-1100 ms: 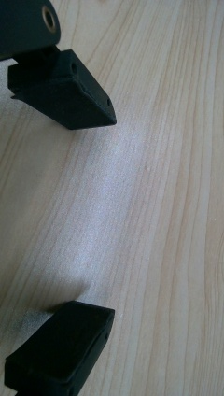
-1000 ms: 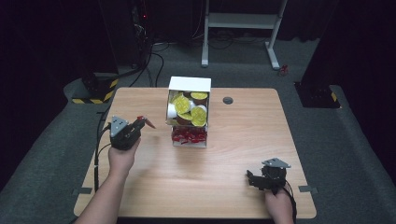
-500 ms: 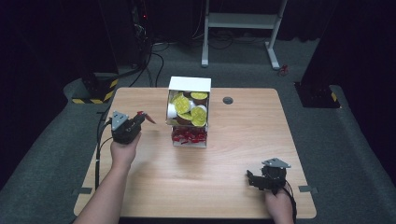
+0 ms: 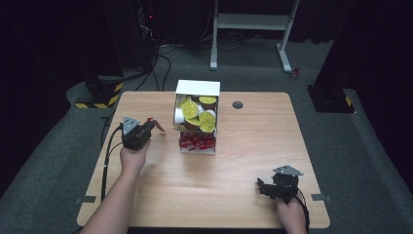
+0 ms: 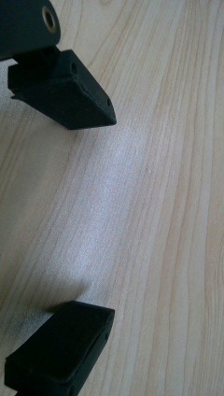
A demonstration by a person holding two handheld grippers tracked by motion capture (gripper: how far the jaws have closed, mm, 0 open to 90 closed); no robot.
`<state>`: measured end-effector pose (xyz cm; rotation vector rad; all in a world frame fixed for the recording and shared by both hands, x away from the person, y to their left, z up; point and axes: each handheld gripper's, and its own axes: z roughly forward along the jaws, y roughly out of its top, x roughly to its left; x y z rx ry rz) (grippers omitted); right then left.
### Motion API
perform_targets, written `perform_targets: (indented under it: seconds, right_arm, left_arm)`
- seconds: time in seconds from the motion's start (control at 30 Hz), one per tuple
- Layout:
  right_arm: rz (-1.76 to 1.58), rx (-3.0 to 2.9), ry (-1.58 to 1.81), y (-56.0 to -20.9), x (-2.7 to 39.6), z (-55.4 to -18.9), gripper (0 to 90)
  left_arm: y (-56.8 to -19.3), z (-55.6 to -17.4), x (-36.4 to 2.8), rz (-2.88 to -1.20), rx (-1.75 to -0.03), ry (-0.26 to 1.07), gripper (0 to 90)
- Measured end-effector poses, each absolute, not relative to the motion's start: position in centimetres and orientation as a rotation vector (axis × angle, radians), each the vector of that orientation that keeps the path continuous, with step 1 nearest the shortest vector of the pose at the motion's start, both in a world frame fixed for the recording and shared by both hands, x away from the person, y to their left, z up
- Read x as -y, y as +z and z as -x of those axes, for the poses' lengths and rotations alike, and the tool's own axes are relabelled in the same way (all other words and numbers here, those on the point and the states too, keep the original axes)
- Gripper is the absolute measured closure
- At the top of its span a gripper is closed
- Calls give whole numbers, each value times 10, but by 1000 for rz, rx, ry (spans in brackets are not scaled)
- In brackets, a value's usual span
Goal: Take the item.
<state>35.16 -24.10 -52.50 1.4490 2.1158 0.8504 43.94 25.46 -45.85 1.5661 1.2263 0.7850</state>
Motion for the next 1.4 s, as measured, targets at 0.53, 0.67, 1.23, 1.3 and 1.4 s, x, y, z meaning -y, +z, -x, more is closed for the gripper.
perform_targets:
  seconds: [0.53, 0.67, 1.23, 1.3, 1.4]
  right_arm:
    - [-1452, -2115, 850, -525, 241, -351, 78]
    - [-1454, -2114, 851, -525, 241, -351, 78]
    - [-1449, -2116, 850, -525, 241, -352, 78]
    - [-1454, -2115, 851, -525, 241, -351, 78]
    - [-1454, -2115, 850, -525, 241, -351, 78]
  left_arm:
    - [-472, -429, -268, -1602, -1286, 748, 822]
    - [-475, -425, -267, -1619, -1291, 739, 823]
    - [-491, -417, -266, -1741, -1355, 656, 821]
    - [-496, -420, -263, -1769, -1361, 637, 820]
    - [-501, -422, -260, -1796, -1368, 626, 820]
